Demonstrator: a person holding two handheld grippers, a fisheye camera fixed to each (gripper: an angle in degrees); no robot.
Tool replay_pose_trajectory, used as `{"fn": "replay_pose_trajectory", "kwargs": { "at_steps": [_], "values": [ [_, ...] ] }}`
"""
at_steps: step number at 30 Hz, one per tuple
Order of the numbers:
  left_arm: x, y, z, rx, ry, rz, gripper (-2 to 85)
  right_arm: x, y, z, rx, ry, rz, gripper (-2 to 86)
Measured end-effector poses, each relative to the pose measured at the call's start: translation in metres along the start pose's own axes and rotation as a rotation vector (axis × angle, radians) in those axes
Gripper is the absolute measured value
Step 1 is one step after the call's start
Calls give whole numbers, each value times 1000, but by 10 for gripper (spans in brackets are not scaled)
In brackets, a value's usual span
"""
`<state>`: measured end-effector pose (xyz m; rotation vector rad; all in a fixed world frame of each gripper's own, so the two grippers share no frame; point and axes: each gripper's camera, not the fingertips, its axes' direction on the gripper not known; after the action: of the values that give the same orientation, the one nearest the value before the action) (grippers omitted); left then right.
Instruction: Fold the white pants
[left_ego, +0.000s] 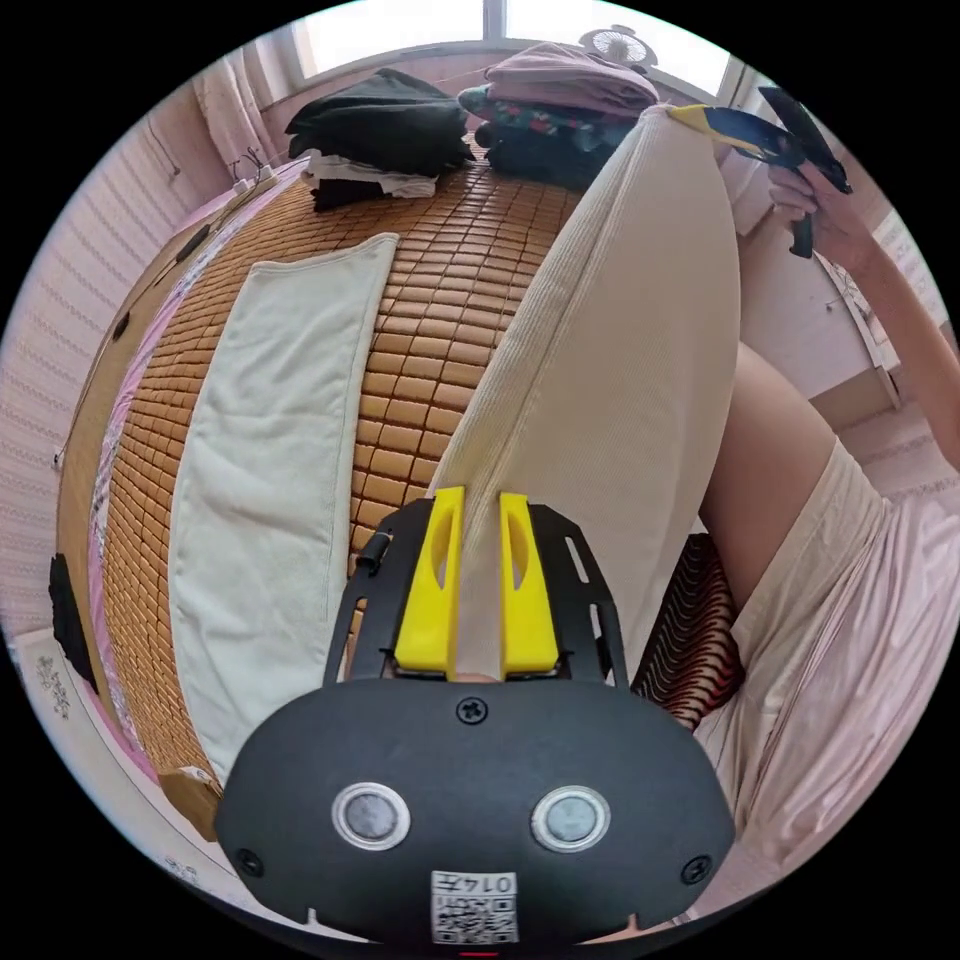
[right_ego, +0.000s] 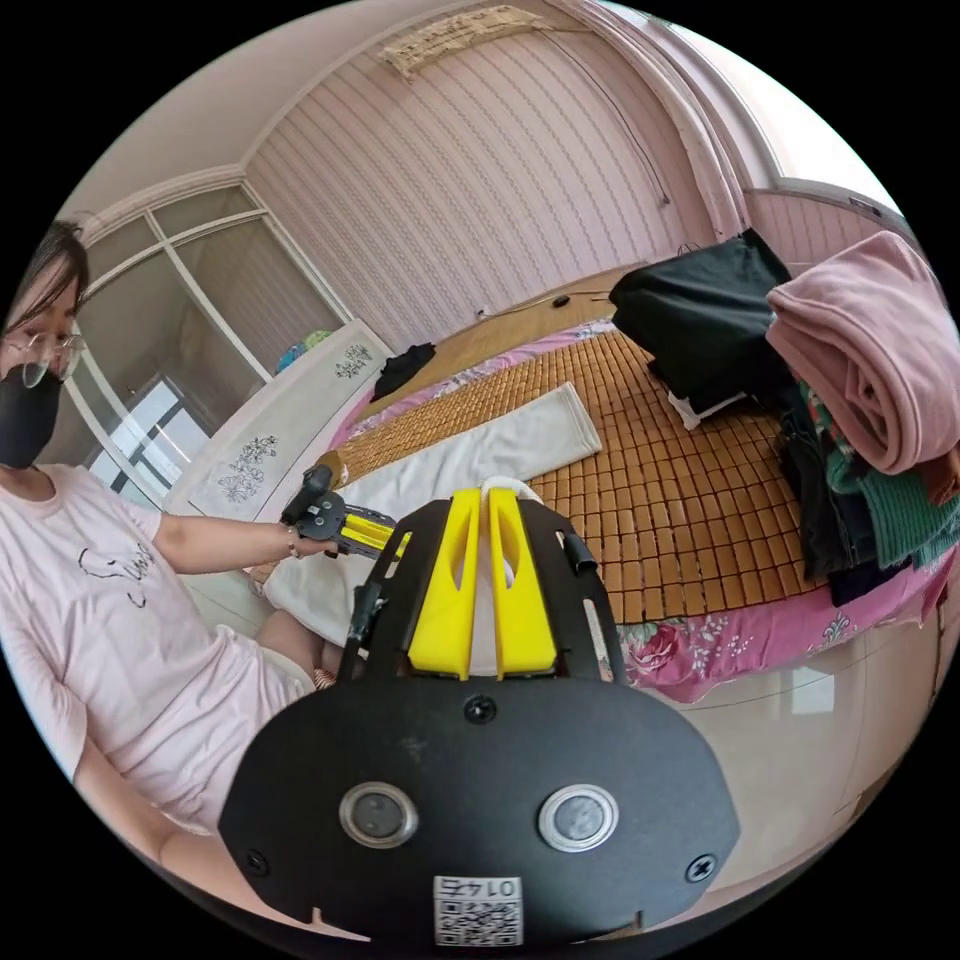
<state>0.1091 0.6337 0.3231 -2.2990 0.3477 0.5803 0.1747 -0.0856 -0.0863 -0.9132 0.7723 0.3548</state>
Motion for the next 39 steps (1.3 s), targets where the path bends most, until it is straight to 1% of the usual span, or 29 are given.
{"fn": "replay_pose_trajectory", "kwargs": {
  "at_steps": [2, 4, 6, 7, 9, 11, 13, 14, 15, 17, 19, 22, 23, 24, 27, 31, 34, 38, 39],
  "values": [
    [3, -4, -1, -3, 46, 38, 15, -3, 1, -12, 15, 17, -7, 12],
    [8, -6, -13, 26, 48, 83, 4, 3, -7, -20, 10, 79, -11, 16],
    [3, -2, -44, 94, 104, 111, -2, 16, -24, -9, -16, 112, 1, 21],
    [-3, 0, -53, 120, 130, 93, -3, 30, -38, 9, -28, 103, 16, 26],
    [-38, -1, -70, 177, 188, -34, -5, 51, -58, 43, -43, 99, 60, 39],
    [-64, -12, -56, 143, 170, -125, -4, 67, -69, 75, -63, 128, 117, 66],
    [-89, -25, -28, 64, 165, -222, -4, 80, -71, 97, -106, 154, 188, 86],
    [-102, -32, -7, 4, 159, -277, -3, 81, -69, 99, -114, 154, 189, 88],
    [-110, -37, 12, -54, 163, -299, -3, 82, -62, 99, -128, 172, 191, 91],
    [-117, -45, 29, -102, 132, -318, -2, 85, -47, 97, -164, 231, 208, 96],
    [-123, -50, 38, -121, 150, -353, -2, 95, -19, 97, -230, 277, 261, 104],
    [-123, -54, 45, -126, 143, -351, -2, 107, 11, 115, -314, 195, 350, 112],
    [-123, -54, 47, -124, 139, -346, -1, 108, 15, 120, -329, 199, 363, 111],
    [-125, -54, 47, -118, 141, -356, -1, 109, 21, 128, -344, 247, 374, 97],
    [-130, -54, 45, -98, 169, -384, -1, 103, 18, 132, -323, 353, 317, 25],
    [-131, -54, 38, -83, 174, -374, 0, 103, 11, 119, -316, 206, 262, 4],
    [-131, -54, 34, -67, 195, -353, 5, 106, 18, 116, -329, 181, 272, 0],
    [-128, -52, 30, -47, 219, -343, 17, 111, 35, 120, -372, 279, 296, 0],
    [-126, -52, 29, -41, 234, -335, 22, 120, 45, 128, -426, 360, 346, 1]
  ]
}}
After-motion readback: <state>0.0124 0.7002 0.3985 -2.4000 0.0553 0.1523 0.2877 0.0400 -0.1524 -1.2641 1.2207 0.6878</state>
